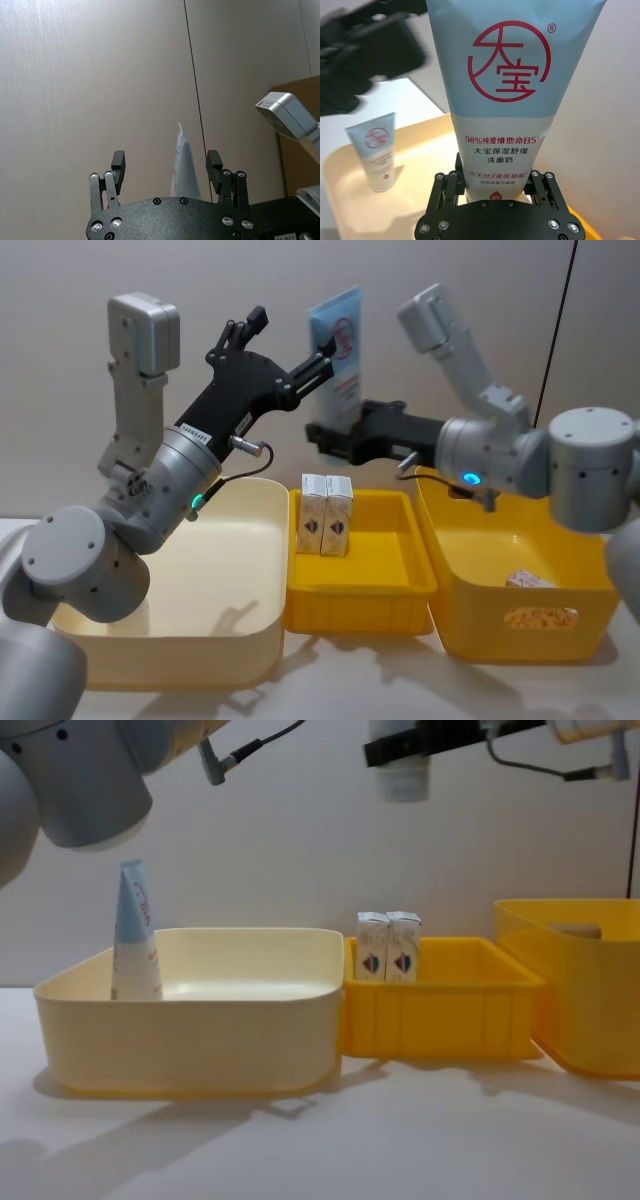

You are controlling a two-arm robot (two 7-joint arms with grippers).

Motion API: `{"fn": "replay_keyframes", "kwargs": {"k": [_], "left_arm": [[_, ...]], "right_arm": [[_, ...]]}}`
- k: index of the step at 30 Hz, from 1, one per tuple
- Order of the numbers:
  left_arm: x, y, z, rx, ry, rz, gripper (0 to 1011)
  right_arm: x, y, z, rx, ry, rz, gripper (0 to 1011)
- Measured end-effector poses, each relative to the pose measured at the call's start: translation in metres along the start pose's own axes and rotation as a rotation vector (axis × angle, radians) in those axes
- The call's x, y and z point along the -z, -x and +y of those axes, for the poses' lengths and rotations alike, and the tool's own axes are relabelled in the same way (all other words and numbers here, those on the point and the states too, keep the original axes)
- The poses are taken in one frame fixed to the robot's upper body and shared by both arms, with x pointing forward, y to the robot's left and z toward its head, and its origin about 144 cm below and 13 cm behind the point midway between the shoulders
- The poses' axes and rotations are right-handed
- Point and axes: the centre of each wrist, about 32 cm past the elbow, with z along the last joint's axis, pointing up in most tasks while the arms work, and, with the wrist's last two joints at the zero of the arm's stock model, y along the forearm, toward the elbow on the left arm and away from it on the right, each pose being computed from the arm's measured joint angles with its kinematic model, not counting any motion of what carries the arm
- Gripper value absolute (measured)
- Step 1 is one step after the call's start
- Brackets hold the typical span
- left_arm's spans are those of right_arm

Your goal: Bimanual collaborative sorting of washing and personal care products

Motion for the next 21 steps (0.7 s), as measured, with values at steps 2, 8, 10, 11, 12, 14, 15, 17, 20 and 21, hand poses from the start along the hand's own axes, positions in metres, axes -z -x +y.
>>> {"fn": "replay_keyframes", "kwargs": {"k": [2,8,10,11,12,14,15,17,20,21], "left_arm": [[0.0,0.0,0.0,0.0,0.0,0.0,1002],[0.0,0.0,0.0,0.0,0.0,0.0,1003],[0.0,0.0,0.0,0.0,0.0,0.0,1003],[0.0,0.0,0.0,0.0,0.0,0.0,1003],[0.0,0.0,0.0,0.0,0.0,0.0,1003],[0.0,0.0,0.0,0.0,0.0,0.0,1003],[0.0,0.0,0.0,0.0,0.0,0.0,1003],[0.0,0.0,0.0,0.0,0.0,0.0,1003],[0.0,0.0,0.0,0.0,0.0,0.0,1003],[0.0,0.0,0.0,0.0,0.0,0.0,1003]], "right_arm": [[0.0,-0.005,-0.006,0.028,0.005,0.001,606],[0.0,-0.017,-0.021,0.11,0.024,0.014,606],[0.001,-0.02,-0.024,0.13,0.03,0.018,606],[0.001,-0.021,-0.026,0.141,0.035,0.02,606],[0.001,-0.023,-0.029,0.16,0.043,0.024,606],[0.002,-0.028,-0.035,0.191,0.06,0.031,606],[0.002,-0.029,-0.037,0.201,0.066,0.034,606],[0.003,-0.032,-0.04,0.222,0.081,0.039,606],[0.004,-0.04,-0.048,0.27,0.123,0.057,606],[0.005,-0.041,-0.05,0.278,0.133,0.061,606]]}}
